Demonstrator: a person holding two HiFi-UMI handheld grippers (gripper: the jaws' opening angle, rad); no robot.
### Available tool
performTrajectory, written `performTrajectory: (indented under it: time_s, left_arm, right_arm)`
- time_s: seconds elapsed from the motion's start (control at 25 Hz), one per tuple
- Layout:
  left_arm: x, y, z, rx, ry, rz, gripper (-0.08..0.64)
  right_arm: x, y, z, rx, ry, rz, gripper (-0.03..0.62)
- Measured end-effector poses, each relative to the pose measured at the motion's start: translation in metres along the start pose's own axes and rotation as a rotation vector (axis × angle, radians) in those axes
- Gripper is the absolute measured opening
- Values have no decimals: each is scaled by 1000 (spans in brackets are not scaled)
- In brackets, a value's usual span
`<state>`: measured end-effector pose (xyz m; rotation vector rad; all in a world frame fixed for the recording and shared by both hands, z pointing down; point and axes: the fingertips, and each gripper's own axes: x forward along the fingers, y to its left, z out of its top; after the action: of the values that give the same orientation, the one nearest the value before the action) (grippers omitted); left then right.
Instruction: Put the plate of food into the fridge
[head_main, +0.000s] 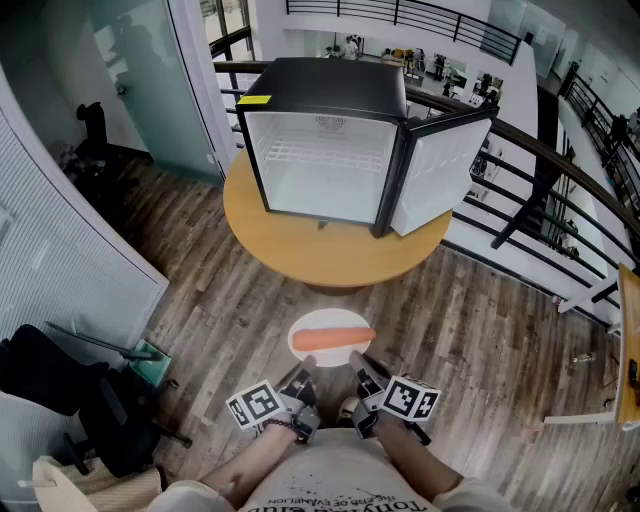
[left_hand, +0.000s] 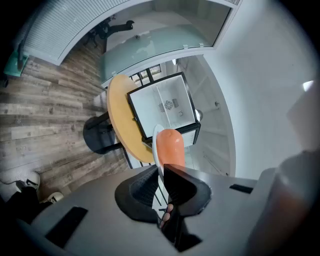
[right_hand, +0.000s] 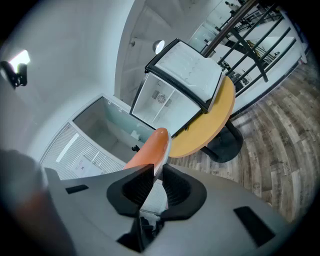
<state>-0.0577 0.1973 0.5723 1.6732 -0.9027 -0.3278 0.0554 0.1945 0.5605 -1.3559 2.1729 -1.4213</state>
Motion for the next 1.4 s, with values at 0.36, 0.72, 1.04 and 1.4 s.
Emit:
performTrajectory:
  time_s: [0.36,0.72,1.04,1.4]
  left_arm:
    - [-7,1,-1,-10,10,-1,48]
    - [-13,5,2,-93,21,-44,48]
    - [-26,16,11,-87,61,-61,48]
    - [-35,28,17,-100,87,-65,48]
  right_arm:
    - [-2,2,-7,4,-3,-6,72]
    - [5,9,-17,31,-13,-23,72]
    - [12,18,-34,49,-39,-49,69]
    - [20,22,-48,54,-49,-70,69]
